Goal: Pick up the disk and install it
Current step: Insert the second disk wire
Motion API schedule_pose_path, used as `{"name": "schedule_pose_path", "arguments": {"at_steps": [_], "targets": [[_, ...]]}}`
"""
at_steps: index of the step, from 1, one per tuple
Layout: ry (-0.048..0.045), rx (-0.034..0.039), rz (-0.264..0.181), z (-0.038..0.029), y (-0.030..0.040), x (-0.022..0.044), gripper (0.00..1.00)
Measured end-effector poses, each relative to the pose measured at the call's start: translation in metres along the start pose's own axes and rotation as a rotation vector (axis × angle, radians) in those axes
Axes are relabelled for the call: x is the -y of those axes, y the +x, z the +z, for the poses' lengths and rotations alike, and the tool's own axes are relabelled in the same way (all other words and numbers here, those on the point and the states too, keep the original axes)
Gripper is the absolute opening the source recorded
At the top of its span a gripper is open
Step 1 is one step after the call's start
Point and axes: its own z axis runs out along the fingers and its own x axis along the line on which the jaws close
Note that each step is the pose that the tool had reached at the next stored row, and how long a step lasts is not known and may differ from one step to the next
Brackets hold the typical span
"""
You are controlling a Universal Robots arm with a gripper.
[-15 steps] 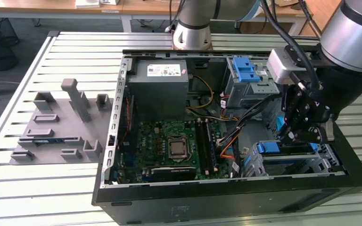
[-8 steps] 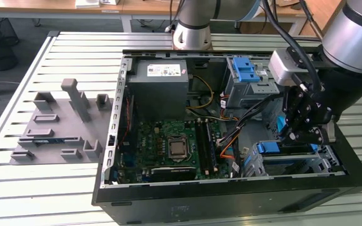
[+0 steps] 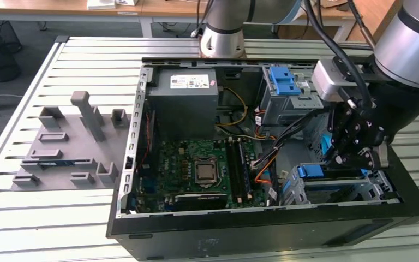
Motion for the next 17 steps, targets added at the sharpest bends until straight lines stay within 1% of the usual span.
{"name": "schedule_pose_path", "arguments": {"at_steps": [5, 11, 17], "targets": [[-0.0017, 0.0004, 0.000, 0.0017, 0.0000, 0.0003, 0.16], [-0.0043, 0.0045, 0.000, 0.0028, -0.0001, 0.0014, 0.16], [-0.0069, 0.0070, 0.000, 0.0030, -0.0002, 0.0030, 0.16]]}}
